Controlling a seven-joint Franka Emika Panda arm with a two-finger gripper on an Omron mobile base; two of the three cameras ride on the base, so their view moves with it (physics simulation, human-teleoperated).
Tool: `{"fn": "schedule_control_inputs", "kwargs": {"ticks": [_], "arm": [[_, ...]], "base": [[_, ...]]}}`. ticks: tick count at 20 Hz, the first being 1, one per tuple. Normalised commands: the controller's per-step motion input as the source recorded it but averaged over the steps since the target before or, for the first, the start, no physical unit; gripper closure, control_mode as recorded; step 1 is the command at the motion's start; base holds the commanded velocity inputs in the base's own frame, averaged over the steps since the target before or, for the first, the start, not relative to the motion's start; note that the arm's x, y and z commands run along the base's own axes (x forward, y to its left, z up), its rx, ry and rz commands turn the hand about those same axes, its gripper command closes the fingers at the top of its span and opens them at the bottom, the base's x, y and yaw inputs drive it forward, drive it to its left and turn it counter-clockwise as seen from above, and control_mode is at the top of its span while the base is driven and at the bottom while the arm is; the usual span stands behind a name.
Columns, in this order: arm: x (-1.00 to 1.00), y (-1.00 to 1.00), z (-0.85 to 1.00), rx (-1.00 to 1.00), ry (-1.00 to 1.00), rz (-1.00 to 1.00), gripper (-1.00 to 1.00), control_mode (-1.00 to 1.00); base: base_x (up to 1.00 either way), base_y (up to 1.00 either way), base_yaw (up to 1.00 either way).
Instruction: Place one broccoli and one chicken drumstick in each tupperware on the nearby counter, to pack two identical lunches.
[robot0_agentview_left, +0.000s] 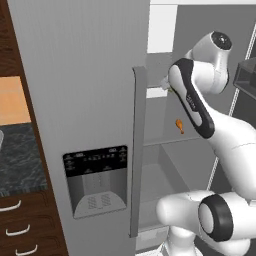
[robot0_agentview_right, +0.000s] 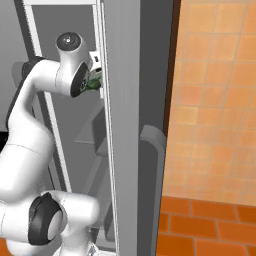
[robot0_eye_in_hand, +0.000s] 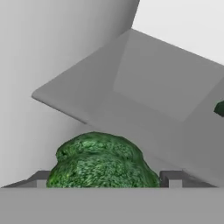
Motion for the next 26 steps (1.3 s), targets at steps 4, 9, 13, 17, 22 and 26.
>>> {"fn": "schedule_control_inputs", "kwargs": {"ticks": [4, 9, 13, 17, 22, 26], "arm": [[-1.0, 0.0, -0.05, 0.0, 0.06, 0.0, 1.0, -1.0], [-0.92, 0.0, -0.05, 0.0, 0.09, 0.0, 1.0, -1.0], [-0.21, 0.0, -0.03, 0.0, 0.01, 0.0, 1.0, 1.0], [0.0, 0.0, 0.0, 0.0, 0.0, 0.0, 1.0, 1.0], [0.0, 0.0, 0.0, 0.0, 0.0, 0.0, 1.0, 1.0], [0.0, 0.0, 0.0, 0.0, 0.0, 0.0, 1.0, 1.0]], "base": [[0.0, 0.0, 0.0], [0.0, 0.0, 0.0], [-0.62, 0.16, 0.0], [-0.42, 0.94, 0.08], [0.17, 1.0, 0.07], [0.31, 1.0, 0.03]]}}
